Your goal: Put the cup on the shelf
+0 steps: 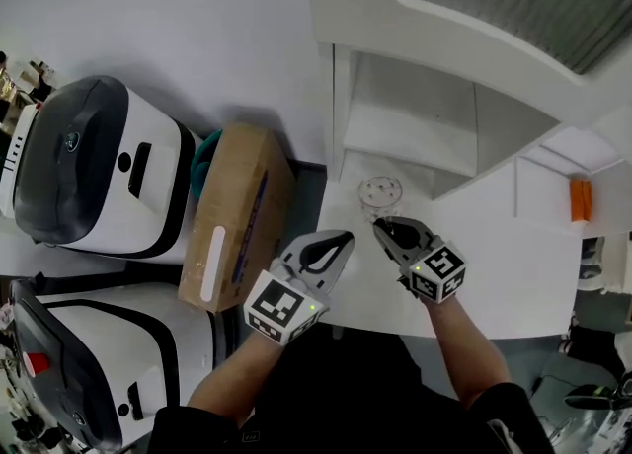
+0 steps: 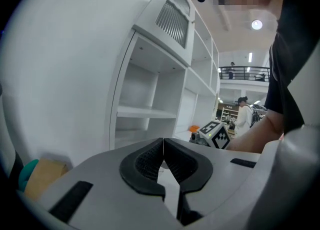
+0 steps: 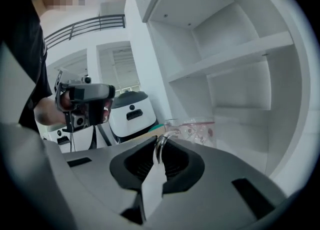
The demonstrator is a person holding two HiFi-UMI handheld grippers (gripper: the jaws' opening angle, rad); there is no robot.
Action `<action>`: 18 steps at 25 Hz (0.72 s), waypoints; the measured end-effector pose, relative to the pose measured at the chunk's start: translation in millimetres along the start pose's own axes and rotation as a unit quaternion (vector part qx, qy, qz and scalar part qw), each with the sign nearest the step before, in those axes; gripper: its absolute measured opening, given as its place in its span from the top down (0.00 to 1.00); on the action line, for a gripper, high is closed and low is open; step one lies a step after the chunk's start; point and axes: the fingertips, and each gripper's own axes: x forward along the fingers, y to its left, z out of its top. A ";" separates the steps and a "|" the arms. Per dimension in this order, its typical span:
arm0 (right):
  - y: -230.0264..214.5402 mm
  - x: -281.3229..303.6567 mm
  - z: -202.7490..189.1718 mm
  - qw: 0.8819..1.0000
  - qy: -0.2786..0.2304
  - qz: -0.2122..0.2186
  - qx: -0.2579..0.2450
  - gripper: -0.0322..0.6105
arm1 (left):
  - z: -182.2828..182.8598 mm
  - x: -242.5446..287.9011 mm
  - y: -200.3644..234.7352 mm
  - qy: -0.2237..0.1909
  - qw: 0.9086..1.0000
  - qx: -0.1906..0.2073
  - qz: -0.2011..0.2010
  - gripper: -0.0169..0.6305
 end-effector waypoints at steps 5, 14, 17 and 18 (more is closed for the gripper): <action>-28.3 22.2 -4.8 0.999 -0.012 -0.026 0.022 0.90 | -10.7 16.5 25.7 -0.001 1.000 -0.019 -0.009 0.95; -57.7 58.2 2.1 0.999 -0.031 -0.034 0.020 0.90 | -41.2 49.8 42.0 0.023 0.999 -0.015 -0.046 0.95; -66.1 69.6 1.7 0.999 -0.031 -0.037 0.016 0.90 | -47.7 56.1 48.9 0.025 0.998 -0.015 -0.049 0.95; -68.8 73.6 1.8 0.999 -0.031 -0.037 0.015 0.90 | -48.9 57.9 51.8 0.025 0.998 -0.016 -0.048 0.95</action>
